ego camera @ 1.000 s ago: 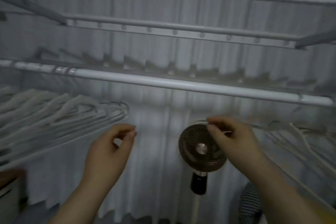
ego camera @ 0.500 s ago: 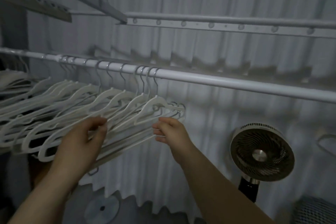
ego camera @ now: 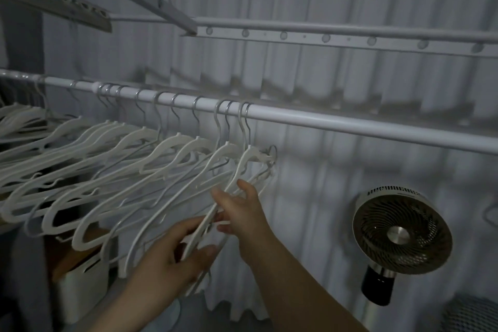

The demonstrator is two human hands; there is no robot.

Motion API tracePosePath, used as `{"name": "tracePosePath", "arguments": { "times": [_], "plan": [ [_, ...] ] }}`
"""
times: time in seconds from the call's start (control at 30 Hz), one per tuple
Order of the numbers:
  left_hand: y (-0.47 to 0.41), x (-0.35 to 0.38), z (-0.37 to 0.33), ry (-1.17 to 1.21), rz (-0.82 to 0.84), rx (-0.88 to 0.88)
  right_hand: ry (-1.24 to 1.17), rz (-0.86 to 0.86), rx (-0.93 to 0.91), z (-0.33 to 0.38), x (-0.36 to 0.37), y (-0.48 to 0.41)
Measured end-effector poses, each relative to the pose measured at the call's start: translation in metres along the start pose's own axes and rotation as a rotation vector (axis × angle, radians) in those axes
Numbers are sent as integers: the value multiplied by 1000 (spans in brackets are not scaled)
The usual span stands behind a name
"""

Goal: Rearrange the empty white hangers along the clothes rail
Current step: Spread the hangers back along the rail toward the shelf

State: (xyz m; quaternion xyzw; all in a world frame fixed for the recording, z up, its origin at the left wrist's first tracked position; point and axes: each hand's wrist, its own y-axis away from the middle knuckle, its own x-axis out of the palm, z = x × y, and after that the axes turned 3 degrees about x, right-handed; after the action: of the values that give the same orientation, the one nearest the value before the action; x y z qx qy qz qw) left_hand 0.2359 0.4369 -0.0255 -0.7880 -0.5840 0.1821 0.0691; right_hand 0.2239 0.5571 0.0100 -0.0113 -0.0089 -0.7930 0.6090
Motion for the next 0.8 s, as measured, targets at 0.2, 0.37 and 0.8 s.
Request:
{"name": "tracePosePath", "arguments": {
  "times": [0.2,0.37,0.8],
  "plan": [
    [10,14,-4,221,-19,-67,42,-137,-8,-1,-22,13],
    [7,32,2,158,-134,-63,-5,-208,-61,2,-63,33],
    [26,124,-26,268,79,8,121,-462,-115,11,-220,99]
  ]
}}
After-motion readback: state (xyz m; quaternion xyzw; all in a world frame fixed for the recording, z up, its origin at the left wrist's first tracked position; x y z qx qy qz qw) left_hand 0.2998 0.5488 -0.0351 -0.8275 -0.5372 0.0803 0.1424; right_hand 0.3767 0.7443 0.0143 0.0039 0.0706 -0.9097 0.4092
